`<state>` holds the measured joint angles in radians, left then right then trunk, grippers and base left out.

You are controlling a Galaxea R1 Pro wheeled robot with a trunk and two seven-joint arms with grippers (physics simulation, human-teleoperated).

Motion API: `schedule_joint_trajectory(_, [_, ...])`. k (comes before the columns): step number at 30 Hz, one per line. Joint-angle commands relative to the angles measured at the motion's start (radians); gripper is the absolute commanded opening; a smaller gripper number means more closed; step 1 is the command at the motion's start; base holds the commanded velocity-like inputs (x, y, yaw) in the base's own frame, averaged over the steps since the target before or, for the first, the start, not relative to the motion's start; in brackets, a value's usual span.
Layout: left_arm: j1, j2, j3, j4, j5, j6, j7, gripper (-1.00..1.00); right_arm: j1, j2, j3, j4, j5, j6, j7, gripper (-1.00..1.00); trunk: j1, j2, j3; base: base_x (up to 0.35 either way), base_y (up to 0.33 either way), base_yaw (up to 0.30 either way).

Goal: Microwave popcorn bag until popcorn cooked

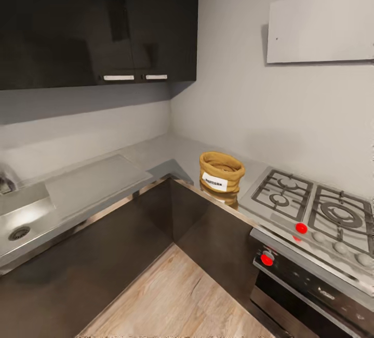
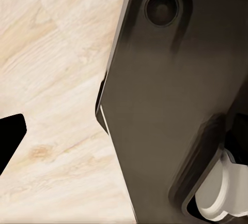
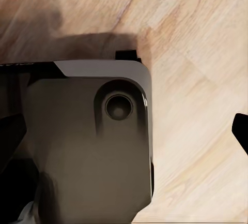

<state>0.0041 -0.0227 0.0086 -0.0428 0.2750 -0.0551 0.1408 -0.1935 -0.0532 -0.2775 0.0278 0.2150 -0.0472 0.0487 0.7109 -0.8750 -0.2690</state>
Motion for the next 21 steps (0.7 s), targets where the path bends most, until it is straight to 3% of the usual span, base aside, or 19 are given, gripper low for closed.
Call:
schedule_joint_trajectory(1, [0.000,0.000,0.000,-0.002,0.004,-0.002,0.002,1.00,-0.001,-0.001,-0.008,0.003,0.009,-0.005,0.002,1.00,0.000,-0.001,-0.003,-0.125,0.000,0.000])
schedule_joint_trajectory(21, [0.000,0.000,-0.001,-0.002,0.004,-0.002,0.002,1.00,-0.001,-0.001,-0.009,0.003,0.009,-0.005,0.002,1.00,0.000,-0.001,-0.035,-0.008,0.000,0.000])
